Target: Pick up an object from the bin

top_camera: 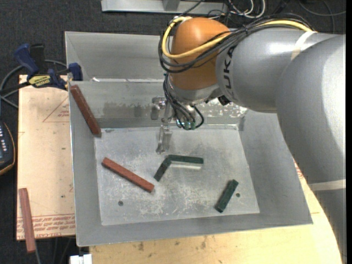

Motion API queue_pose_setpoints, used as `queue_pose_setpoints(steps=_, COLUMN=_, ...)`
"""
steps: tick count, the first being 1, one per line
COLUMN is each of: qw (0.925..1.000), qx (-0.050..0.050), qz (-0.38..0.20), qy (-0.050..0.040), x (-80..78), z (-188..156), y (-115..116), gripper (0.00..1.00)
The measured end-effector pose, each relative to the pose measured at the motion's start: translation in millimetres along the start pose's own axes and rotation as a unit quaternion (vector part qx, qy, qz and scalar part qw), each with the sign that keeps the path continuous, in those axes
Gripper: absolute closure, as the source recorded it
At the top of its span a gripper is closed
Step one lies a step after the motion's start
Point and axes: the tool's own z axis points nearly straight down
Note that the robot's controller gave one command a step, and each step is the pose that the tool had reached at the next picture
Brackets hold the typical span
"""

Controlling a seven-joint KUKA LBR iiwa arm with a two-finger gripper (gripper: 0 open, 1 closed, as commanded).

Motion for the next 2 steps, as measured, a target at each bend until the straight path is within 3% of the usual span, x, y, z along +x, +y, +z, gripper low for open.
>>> queue_pose_setpoints(steps=1, qw=0.9999, qx=0.001, qz=-0.011, qy=0.0017, x=43.9, z=77, y=-46, gripper=0.0)
queue_pose_setpoints(steps=2, qw=0.9998, qx=0.002, qz=-0.02, qy=-0.0047, x=34.1, z=76, y=-123, gripper=0.0)
